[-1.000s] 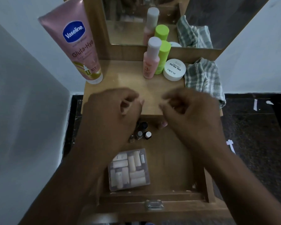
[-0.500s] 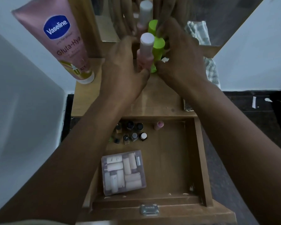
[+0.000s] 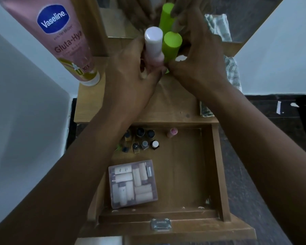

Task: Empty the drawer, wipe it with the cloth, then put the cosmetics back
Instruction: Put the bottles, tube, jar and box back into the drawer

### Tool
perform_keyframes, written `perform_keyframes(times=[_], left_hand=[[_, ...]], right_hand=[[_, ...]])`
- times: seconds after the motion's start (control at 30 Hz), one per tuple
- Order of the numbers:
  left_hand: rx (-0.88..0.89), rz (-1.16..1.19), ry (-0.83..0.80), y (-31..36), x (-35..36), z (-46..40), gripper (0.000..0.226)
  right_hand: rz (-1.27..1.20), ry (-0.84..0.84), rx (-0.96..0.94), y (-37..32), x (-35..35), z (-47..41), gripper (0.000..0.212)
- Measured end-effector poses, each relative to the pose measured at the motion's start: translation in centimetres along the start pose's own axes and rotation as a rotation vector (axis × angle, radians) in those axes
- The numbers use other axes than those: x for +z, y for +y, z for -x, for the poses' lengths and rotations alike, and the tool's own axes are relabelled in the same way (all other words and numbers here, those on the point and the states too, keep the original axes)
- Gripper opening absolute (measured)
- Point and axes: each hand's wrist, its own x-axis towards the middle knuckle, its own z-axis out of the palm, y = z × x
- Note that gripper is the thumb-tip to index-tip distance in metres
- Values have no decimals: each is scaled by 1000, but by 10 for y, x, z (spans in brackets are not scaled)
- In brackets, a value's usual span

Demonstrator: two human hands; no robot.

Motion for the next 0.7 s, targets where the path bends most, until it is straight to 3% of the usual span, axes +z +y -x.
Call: perform_keyframes(times=[0.17, 0.43, 0.57, 0.7], left_hand=[[-26, 94, -10, 21, -26, 40, 38], [-142, 261, -218, 26, -51, 138, 37], [-229, 198, -396, 3, -40, 175, 32], [-351, 94, -445, -15, -24, 199, 34]], right_hand=[[-59, -12, 23, -23, -29, 25, 42], [-136, -299, 234, -43, -65, 128, 43], [-101, -364, 292, -31, -43, 177, 40], [-51, -427, 303, -14, -15, 204, 35]])
